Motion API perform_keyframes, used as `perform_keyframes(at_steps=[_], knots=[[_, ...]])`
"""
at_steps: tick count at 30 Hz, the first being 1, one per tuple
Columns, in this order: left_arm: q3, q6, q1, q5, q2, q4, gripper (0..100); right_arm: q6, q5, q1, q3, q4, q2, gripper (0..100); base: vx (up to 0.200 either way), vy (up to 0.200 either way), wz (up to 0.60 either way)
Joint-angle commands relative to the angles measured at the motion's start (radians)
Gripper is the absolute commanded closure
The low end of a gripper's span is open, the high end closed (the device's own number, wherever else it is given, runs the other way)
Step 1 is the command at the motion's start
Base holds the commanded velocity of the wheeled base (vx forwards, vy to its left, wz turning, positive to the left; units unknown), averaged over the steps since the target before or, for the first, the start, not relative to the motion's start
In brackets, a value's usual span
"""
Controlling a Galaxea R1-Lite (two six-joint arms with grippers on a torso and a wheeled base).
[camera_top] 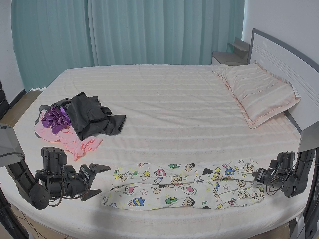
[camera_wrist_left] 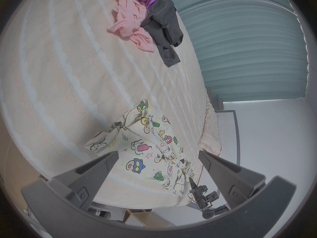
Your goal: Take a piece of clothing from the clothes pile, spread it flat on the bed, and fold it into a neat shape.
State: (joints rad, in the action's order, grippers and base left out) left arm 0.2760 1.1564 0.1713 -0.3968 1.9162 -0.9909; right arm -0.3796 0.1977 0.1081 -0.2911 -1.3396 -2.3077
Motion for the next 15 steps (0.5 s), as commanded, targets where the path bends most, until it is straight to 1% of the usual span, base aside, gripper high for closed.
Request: perform_keyframes(at_steps=[1, 6, 7, 11, 15], knots=[[-0.001, -0.001, 0.001, 0.0, 0.004, 0.0, 0, 0.025, 0.005, 0.024, 0.024, 0.0, 0.011, 100, 0.0, 0.0, 0.0], [-0.001, -0.001, 0.001, 0.0, 0.004, 0.0, 0, 0.051, 0.011, 0.028, 0.02, 0.0, -0.007, 100, 0.0, 0.0, 0.0], [-0.001, -0.001, 0.001, 0.001, 0.004, 0.0, 0, 0.054, 0.011, 0.028, 0.016, 0.0, -0.01, 0, 0.0, 0.0, 0.0], [-0.001, -0.001, 0.001, 0.0, 0.004, 0.0, 0, 0.057, 0.011, 0.032, 0.018, -0.007, -0.003, 0, 0.0, 0.0, 0.0], [-0.001, -0.001, 0.002, 0.0, 0.004, 0.0, 0, 0.059, 0.011, 0.059, 0.026, -0.015, 0.042, 0, 0.0, 0.0, 0.0]])
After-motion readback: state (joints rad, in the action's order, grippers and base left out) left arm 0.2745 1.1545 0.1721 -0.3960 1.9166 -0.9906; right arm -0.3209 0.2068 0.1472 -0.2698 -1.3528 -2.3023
